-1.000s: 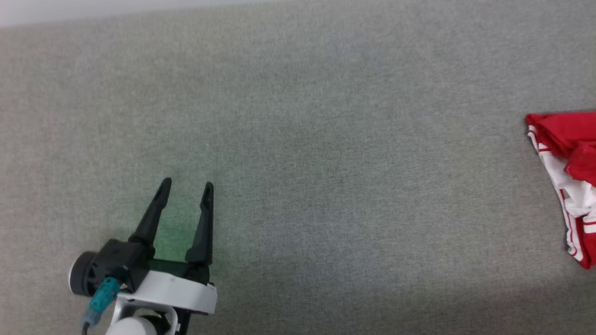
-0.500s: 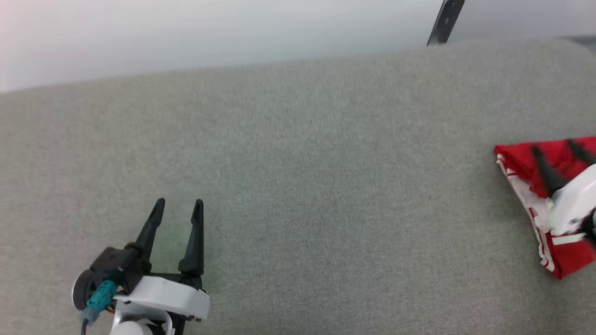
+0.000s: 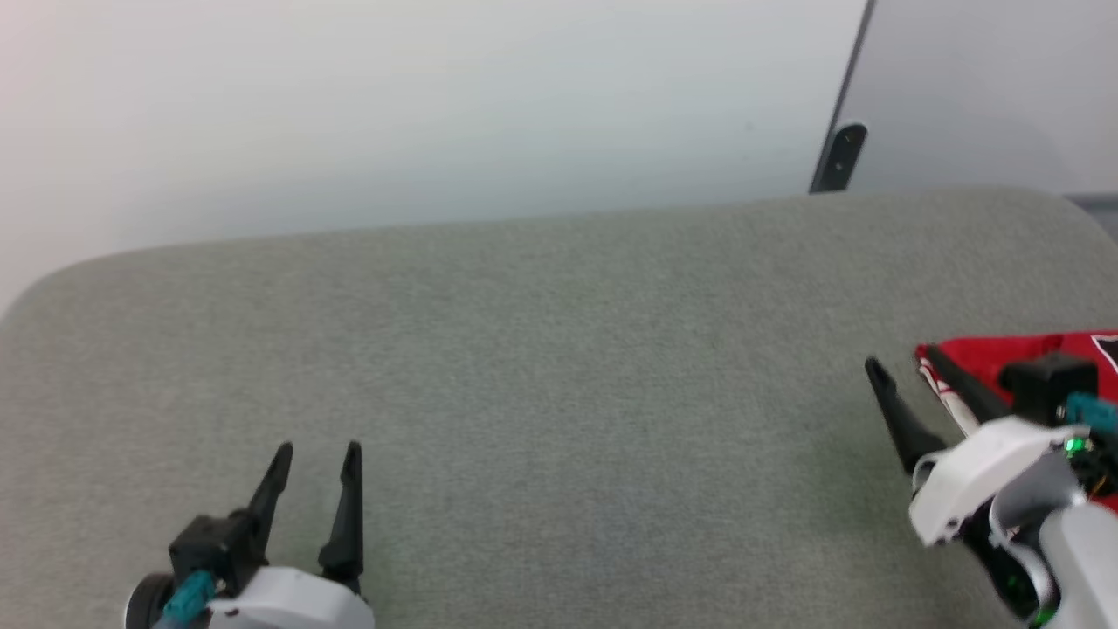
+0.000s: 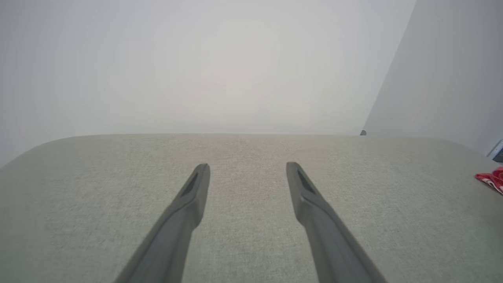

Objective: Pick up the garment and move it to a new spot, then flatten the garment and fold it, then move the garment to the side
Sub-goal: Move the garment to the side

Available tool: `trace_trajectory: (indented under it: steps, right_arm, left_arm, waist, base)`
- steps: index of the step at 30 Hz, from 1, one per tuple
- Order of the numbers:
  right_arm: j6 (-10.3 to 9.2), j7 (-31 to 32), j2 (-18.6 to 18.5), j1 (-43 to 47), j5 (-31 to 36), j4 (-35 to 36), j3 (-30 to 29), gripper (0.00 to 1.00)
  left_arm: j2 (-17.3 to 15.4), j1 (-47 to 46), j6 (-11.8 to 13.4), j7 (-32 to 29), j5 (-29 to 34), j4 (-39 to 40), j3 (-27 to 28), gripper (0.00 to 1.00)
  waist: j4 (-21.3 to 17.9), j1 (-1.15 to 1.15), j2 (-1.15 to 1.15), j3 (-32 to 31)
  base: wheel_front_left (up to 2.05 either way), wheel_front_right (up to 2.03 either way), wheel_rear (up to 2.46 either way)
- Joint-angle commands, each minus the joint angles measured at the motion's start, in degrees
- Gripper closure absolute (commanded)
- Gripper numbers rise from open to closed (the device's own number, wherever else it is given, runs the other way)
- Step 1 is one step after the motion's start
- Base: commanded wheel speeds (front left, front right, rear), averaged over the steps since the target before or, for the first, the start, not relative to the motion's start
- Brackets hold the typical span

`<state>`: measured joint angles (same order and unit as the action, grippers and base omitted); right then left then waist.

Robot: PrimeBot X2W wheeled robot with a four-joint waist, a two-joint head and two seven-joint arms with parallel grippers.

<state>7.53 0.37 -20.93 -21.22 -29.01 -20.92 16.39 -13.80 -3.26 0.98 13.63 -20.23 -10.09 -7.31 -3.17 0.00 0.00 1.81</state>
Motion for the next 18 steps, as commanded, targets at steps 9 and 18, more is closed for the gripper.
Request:
trace_trajectory:
  steps: [9,18]
  right_arm:
    - [-0.09,-0.7,4.5,11.6,2.1,6.8,-5.7,0.0]
    - [-0.09,2.1,7.4,19.7,3.6,14.7,-10.7,0.0]
  left_arm:
    - [0.8,5.8,1.0,0.6,-1.1,0.5,0.1,0.0]
    - [0.7,11.9,2.1,0.9,-1.7,4.9,0.9,0.0]
  waist:
    - [3.1,0.0,0.0,-3.5]
    - [3.0,0.0,0.0,-3.8]
  base:
    - [0.0,0.0,0.0]
    - [0.0,0.0,0.0]
